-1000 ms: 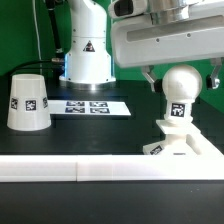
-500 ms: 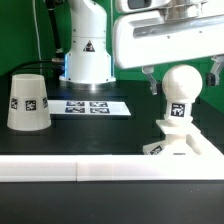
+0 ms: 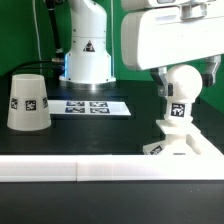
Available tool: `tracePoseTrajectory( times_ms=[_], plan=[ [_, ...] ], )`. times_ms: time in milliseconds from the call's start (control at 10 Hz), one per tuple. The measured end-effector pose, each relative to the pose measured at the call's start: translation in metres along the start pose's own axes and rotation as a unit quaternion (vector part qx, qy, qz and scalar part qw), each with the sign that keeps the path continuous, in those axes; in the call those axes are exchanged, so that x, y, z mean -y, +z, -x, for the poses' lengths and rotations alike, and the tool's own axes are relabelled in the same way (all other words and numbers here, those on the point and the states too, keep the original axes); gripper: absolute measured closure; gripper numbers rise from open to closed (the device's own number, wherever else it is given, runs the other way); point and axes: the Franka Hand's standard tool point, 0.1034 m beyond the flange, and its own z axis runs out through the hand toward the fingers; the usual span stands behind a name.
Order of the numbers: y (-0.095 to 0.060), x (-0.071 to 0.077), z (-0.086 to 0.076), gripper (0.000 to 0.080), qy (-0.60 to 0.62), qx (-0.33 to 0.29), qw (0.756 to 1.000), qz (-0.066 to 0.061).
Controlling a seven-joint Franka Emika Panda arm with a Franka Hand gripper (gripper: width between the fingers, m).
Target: Assemble lamp
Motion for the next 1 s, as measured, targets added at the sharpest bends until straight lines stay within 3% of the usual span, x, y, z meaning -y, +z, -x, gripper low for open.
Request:
tracePoseTrajectory(
  times_ms=[200,300,500,700,1000],
  plan=[
    [0.0003,-0.0013,0.0002,0.0101,-0.080,-0.001,0.997,0.002],
    [0.0003,-0.0029,-0.0016,0.0101,-0.147,-0.005,0.989,0.012],
    [0.0009,-0.0039,-0.0009,0.0101,-0.266,-0.001,0.964,0.019],
    [-0.0005,-0.0045,-0.0043,0.0101,-0.371,0.009,0.928,0.039],
    [0.0029,-0.0069,0.0002,0.0101,-0.374,0.013,0.927,0.037]
  ],
)
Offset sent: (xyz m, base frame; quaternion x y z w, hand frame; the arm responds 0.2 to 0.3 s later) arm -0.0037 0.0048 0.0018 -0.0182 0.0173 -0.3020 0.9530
